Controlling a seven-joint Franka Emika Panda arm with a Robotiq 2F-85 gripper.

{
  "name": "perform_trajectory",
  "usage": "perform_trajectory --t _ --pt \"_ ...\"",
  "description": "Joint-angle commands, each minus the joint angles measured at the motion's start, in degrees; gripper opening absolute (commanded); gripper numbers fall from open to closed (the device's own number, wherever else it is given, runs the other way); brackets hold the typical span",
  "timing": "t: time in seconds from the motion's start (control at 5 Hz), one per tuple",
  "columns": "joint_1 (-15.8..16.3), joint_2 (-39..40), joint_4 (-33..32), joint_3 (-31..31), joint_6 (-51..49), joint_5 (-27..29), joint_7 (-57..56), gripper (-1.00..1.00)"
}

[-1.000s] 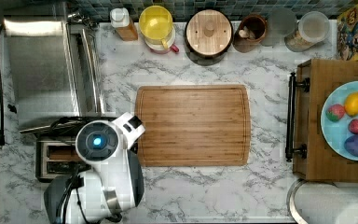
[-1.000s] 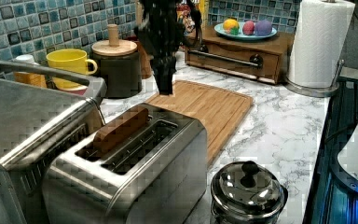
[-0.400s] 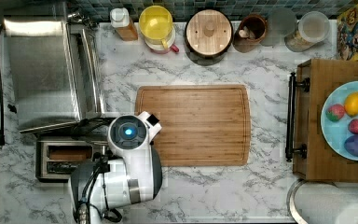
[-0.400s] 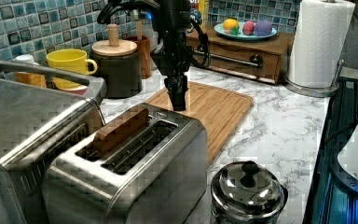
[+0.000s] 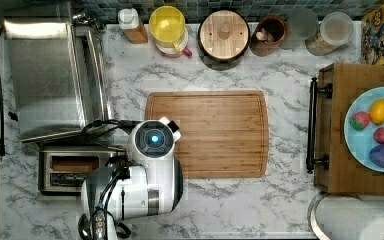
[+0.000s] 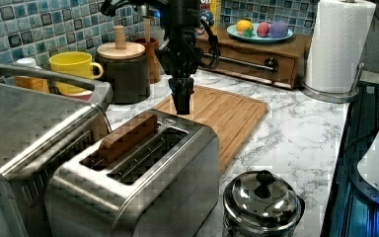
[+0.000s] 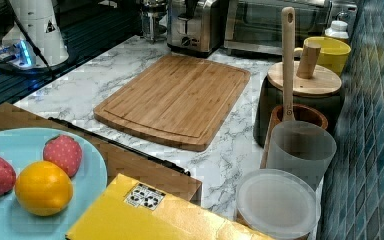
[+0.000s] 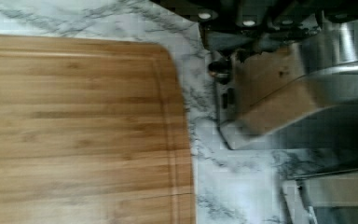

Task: Turn on the toaster.

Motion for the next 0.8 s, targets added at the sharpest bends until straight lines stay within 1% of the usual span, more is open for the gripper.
perform_trajectory --t 0.2,0.4,0.6,0.8 --pt "2.31 -2.17 1.40 2.62 -0.96 1.71 -4.76 -1.00" --pt "7.85 0.60 2.44 -2.20 -2.44 -3.15 -0.35 -1.00" --pt "5.47 1.57 2.82 0.25 -2.92 -3.96 0.58 -1.00" --pt "5.78 5.93 3.07 -0.21 -2.22 -4.93 2.50 -1.00"
